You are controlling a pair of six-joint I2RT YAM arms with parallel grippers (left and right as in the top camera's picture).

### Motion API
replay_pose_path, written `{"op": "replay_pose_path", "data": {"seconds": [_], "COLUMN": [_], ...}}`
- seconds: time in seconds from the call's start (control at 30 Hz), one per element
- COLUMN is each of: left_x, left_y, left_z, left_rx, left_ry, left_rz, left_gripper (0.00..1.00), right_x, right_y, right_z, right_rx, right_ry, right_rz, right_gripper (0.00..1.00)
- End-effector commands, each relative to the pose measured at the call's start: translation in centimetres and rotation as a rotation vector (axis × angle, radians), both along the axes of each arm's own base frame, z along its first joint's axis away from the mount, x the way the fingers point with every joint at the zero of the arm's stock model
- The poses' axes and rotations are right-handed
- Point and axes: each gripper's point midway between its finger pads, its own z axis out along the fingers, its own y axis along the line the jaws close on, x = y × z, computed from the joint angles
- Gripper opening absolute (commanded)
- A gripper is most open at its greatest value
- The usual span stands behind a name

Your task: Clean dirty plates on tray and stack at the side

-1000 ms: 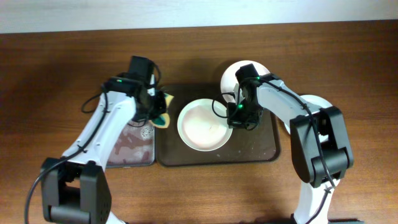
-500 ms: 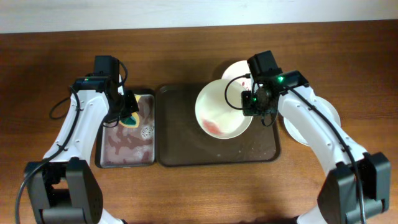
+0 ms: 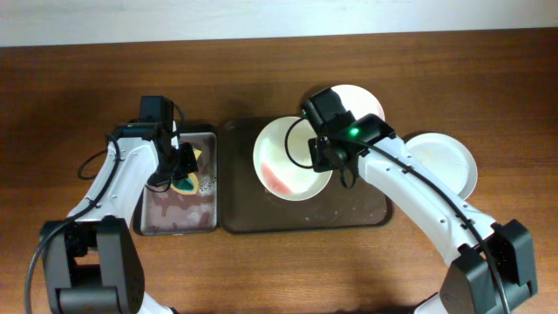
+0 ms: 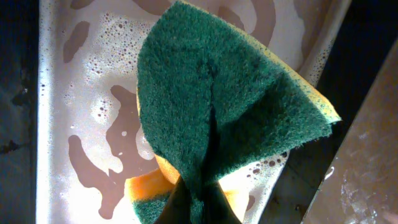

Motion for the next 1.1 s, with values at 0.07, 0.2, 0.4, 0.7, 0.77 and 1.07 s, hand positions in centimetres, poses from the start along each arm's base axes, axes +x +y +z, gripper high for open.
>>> {"op": "replay_pose_path", "data": {"seconds": [0.07,0.2,0.4,0.7,0.77,1.07], "left_x": [0.0,0.0,0.0,0.0,0.0,0.0], "left_y": [-0.4,-0.4,-0.4,-0.4,-0.4,-0.4], "left_z": [0.0,0.0,0.0,0.0,0.0,0.0], "left_rx": [-0.025,-0.025,-0.024,-0.025,-0.025,-0.024], "left_ry": [-0.002,-0.002,-0.002,-0.001,-0.001,-0.001], "left_rz": [-0.018,-0.018,-0.018,-0.018,-0.018,-0.018], "left_gripper": [0.00,0.00,0.00,0.00,0.00,0.00], "right_x": [-0.5,-1.3,-1.0,1.6,1.4,-3.1], "right_y": [1.1,1.1,1.2,2.9,2.7,0.8], "right_z": [-1.2,-4.0,-6.3,-5.6,-5.7,-6.5], "right_rx": [0.253,0.230,0.167,0.141,0.150,0.173], "right_ry": [0.164,0.263,0.280,0.119,0.137,0.377], "right_rz": [-0.066,0.003,0.188,0.496,0.460,0.145], "right_gripper": [0.04,0.04,0.04,0.09,0.40,0.43]}}
